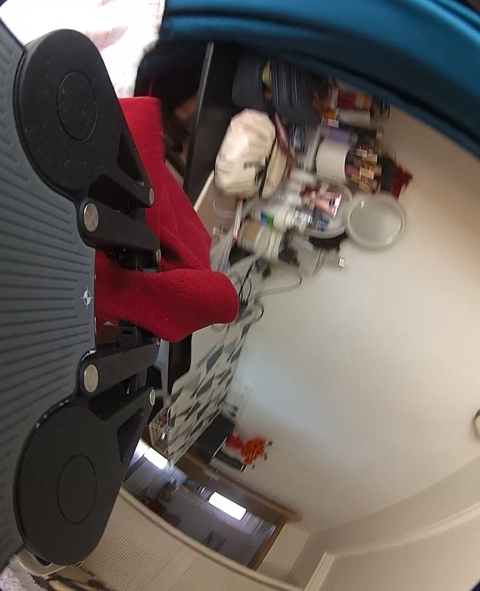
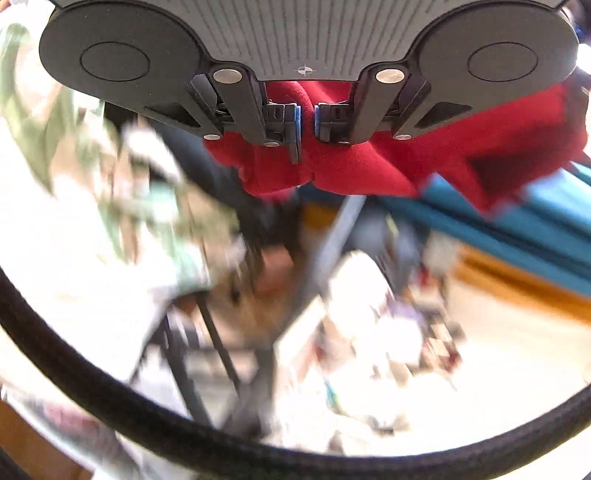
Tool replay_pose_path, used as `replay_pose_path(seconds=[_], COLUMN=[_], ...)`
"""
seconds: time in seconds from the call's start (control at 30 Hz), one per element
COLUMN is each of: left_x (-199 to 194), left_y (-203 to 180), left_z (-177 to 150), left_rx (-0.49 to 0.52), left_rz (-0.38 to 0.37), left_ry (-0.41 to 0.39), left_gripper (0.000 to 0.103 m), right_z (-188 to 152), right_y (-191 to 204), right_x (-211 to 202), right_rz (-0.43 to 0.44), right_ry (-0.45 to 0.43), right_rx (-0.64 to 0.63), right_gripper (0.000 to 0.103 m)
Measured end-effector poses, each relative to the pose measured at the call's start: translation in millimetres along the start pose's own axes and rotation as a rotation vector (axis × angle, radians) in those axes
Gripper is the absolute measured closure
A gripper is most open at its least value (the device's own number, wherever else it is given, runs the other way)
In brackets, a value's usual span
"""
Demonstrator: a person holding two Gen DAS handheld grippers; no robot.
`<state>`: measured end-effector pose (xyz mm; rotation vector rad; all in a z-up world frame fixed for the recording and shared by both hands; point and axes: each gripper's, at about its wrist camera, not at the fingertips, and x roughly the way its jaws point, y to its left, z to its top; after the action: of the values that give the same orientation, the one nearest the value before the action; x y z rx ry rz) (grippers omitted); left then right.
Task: Fold clothes
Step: 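Lift the red top with both grippers and carry it toward the patterned bed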
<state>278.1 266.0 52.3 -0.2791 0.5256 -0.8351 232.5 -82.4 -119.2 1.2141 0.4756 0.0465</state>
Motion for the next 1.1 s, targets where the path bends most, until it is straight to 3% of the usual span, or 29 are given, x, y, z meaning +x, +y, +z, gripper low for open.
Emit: replay_pose_path(seconds=[0.13,0.33,0.43,0.6,0.73,0.93,1.1], left_x=[26,75,101,135,147,169,199], left_y=[-63,-174,-233,-325,-381,-437,-462], left_z=[-12,-39,-57,-89,-114,-143,-160], left_rx=[0.045,0.104,0.145,0.206,0.242,0.328,0.318], left_rz=[-0.085,-0.264,-0.365,-0.537,-0.675,-0.867,-0.974], left_ry=[0.029,0.099,0.129,0.163,0.198,0.275,0.342], left_gripper=[0.092,0.092,0.092,0.092,0.091,0.091,0.091], right_z=[55,108,131,162,164,163,167], right_y=[2,10,5,-32,-70,-80,-102], right_x=[-65,-205,-274,-392,-509,-589,-637], right_rz=[0.084,0.164,0.122,0.095,0.048,-0.019,-0.101], right_ry=[-0.137,-0.286,-0.335,-0.426,-0.494,-0.579,-0.648], right_rx=[-0.073,-0.154,-0.25,-0.218,-0.256,-0.306,-0.266], right_gripper=[0.097,0.097,0.097,0.097,0.097,0.096,0.096])
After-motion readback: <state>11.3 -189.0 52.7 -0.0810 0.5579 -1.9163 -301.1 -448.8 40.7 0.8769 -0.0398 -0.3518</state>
